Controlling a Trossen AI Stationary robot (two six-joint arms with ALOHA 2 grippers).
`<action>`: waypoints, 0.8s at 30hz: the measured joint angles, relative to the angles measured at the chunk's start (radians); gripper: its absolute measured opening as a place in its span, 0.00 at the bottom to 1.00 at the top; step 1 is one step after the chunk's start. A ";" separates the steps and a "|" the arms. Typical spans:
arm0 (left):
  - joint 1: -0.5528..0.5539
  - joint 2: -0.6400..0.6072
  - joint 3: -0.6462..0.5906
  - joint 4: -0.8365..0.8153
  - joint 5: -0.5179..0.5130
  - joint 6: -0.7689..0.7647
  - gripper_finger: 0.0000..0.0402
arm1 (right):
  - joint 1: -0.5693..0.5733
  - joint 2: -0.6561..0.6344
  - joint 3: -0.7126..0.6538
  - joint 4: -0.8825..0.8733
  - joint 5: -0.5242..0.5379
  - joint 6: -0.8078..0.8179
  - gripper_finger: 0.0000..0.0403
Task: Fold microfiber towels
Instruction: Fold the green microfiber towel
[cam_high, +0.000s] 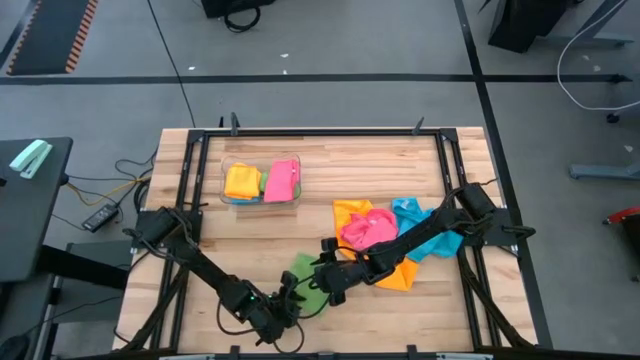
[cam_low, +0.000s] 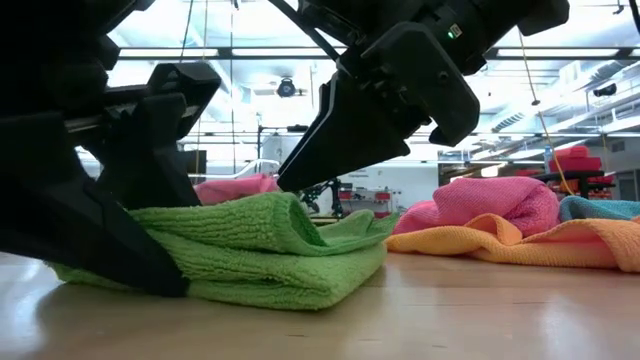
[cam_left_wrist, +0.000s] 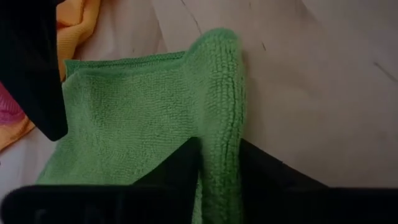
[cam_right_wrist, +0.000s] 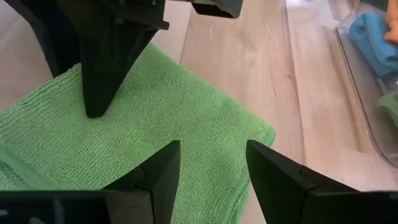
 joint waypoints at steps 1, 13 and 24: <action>0.000 0.001 0.000 -0.003 0.000 0.002 0.25 | 0.000 0.000 0.000 0.000 0.000 0.000 0.48; 0.006 -0.010 0.010 -0.033 0.051 -0.056 0.03 | 0.003 0.000 0.000 0.000 0.001 0.040 0.48; 0.050 -0.043 0.140 -0.241 0.350 -0.151 0.04 | 0.018 0.000 0.000 0.046 -0.005 0.079 0.48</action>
